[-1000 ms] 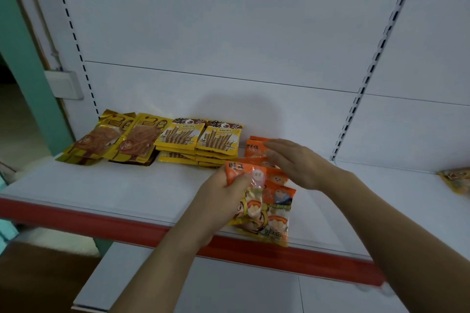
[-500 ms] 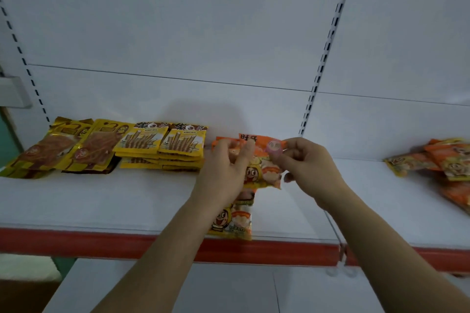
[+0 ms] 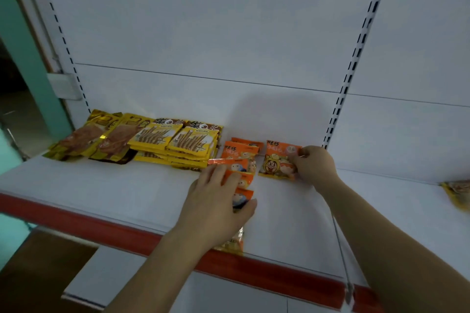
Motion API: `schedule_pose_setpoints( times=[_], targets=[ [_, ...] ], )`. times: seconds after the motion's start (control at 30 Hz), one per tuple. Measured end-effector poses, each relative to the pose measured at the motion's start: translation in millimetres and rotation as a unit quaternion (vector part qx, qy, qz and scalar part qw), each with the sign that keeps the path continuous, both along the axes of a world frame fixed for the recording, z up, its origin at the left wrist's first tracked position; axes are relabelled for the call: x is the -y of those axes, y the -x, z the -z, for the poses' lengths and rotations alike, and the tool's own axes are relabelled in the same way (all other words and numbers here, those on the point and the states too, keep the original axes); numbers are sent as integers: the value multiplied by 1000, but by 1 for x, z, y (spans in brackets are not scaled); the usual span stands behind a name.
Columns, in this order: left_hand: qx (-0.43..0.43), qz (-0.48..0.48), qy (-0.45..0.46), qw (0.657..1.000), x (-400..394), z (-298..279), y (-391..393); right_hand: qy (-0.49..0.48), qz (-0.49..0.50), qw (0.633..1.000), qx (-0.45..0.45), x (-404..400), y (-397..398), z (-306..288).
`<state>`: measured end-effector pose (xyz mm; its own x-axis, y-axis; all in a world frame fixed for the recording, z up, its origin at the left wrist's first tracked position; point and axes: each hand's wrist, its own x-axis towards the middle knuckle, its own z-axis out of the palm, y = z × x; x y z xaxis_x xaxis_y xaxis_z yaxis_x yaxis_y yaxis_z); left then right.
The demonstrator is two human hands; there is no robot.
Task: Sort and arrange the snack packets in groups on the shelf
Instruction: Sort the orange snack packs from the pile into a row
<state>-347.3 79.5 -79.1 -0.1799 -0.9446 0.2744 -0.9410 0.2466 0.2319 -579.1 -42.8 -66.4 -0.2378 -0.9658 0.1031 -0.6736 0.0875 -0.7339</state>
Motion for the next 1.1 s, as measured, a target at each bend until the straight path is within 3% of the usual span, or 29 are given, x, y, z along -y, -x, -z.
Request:
schedule_pose_setpoints(
  times=[0.33, 0.6, 0.83, 1.1],
  targets=[
    [0, -15, 29, 999, -3, -12, 6, 52, -14, 985, -166, -16, -3, -4],
    [12, 45, 56, 997, 1, -30, 28, 128, 3, 950, -285, -77, 13, -16],
    [-12, 134, 36, 990, -12, -47, 119, 126, 71, 929, -341, -152, 89, -22],
    [-14, 246, 31, 969, -41, -45, 273, 84, 163, 918, -352, -232, 233, -21]
  ],
)
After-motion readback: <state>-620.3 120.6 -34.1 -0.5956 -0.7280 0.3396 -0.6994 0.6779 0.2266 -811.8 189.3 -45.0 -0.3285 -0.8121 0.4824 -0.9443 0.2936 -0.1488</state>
